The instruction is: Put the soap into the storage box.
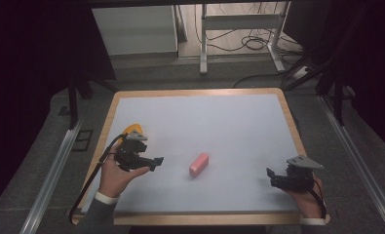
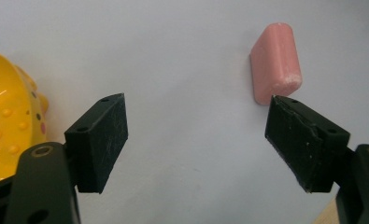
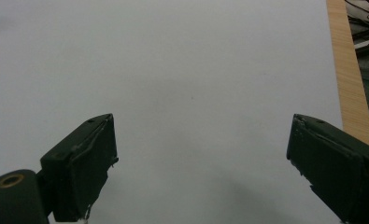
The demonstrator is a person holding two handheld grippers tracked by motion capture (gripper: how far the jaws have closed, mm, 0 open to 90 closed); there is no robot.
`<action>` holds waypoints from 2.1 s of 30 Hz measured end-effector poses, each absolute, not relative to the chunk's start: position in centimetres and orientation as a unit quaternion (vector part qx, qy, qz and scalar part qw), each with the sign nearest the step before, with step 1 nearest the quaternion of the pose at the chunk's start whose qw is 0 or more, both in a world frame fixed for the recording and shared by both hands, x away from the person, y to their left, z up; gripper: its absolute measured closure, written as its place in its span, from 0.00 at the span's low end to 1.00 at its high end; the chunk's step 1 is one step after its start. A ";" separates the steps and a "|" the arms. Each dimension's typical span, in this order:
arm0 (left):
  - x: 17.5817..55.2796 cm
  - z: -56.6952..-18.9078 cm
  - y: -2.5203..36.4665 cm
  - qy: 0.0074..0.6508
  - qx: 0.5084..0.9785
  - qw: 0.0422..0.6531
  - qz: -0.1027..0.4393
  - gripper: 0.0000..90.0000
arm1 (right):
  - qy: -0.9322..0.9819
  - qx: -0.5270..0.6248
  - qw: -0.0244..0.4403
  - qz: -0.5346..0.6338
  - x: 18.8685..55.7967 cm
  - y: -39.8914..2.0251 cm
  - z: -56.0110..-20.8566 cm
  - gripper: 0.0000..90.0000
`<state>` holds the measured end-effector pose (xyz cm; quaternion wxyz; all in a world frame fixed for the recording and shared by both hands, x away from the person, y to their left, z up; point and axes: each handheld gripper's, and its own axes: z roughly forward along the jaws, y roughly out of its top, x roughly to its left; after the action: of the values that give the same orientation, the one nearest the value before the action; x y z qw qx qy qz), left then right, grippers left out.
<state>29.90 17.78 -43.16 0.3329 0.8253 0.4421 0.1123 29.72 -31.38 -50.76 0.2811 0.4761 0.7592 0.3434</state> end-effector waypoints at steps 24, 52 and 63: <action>30.6 -42.9 14.6 0.417 0.844 0.321 0.106 0.23 | 0.761 0.476 0.280 0.339 29.8 -31.5 -50.9 0.09; 31.8 -44.7 9.0 0.395 0.867 0.291 0.085 0.23 | 0.763 0.478 0.276 0.337 29.9 -31.5 -51.3 0.09; 32.6 -46.3 7.6 0.399 0.866 0.295 0.062 0.23 | 0.764 0.478 0.275 0.334 30.0 -31.6 -51.4 0.09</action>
<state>32.59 7.57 -46.27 0.2948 0.8660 0.3991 0.0621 29.98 -31.57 -51.40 0.2750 0.4777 0.7645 0.3344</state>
